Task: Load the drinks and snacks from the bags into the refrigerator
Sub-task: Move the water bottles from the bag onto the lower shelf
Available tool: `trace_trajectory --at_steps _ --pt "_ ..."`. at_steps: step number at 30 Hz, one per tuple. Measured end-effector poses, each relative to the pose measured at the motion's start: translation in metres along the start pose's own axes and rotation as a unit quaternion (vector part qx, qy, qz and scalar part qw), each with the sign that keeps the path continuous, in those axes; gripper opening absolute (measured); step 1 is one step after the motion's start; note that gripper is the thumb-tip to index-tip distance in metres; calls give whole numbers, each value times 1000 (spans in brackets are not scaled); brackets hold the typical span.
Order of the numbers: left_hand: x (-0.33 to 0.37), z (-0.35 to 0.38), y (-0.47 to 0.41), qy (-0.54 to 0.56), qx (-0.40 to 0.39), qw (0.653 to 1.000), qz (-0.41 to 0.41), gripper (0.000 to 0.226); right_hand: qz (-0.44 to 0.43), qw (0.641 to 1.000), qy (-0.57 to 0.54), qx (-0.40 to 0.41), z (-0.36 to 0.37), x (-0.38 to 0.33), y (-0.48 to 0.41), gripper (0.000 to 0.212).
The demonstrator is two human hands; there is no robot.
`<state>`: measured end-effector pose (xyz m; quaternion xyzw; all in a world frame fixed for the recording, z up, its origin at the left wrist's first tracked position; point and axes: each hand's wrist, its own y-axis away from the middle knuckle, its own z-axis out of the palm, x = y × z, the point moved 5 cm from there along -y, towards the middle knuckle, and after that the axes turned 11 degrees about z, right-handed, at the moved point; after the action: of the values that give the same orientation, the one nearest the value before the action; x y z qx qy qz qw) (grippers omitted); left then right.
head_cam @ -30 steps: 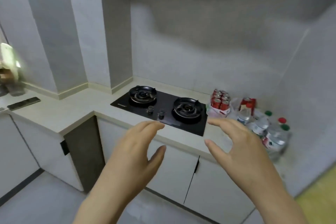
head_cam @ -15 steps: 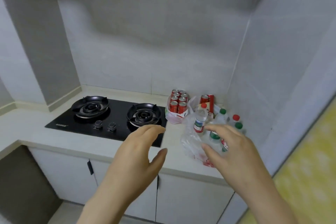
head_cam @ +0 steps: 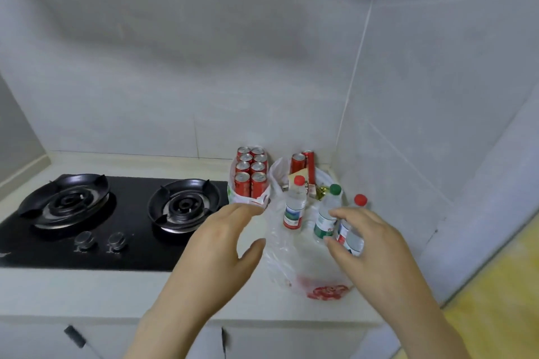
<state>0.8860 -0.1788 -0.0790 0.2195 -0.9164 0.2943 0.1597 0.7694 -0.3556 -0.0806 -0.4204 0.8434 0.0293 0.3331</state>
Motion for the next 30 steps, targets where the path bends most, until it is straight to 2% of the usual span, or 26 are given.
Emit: trace_trajectory --at_steps 4,9,16,24,30 --pt "-36 8 -46 5 -6 1000 15 42 25 1000 9 1 17 -4 -42 31" --pt "-66 28 -90 25 -52 997 49 43 76 997 16 10 30 7 -81 30" --pt "-91 67 -130 44 -80 995 48 45 123 992 38 -16 47 34 -119 36" --pt "-99 112 -178 36 -97 994 21 52 135 988 45 -68 63 83 -188 43" --pt "-106 161 -210 35 -118 992 -31 61 166 977 37 -125 86 121 -226 60"
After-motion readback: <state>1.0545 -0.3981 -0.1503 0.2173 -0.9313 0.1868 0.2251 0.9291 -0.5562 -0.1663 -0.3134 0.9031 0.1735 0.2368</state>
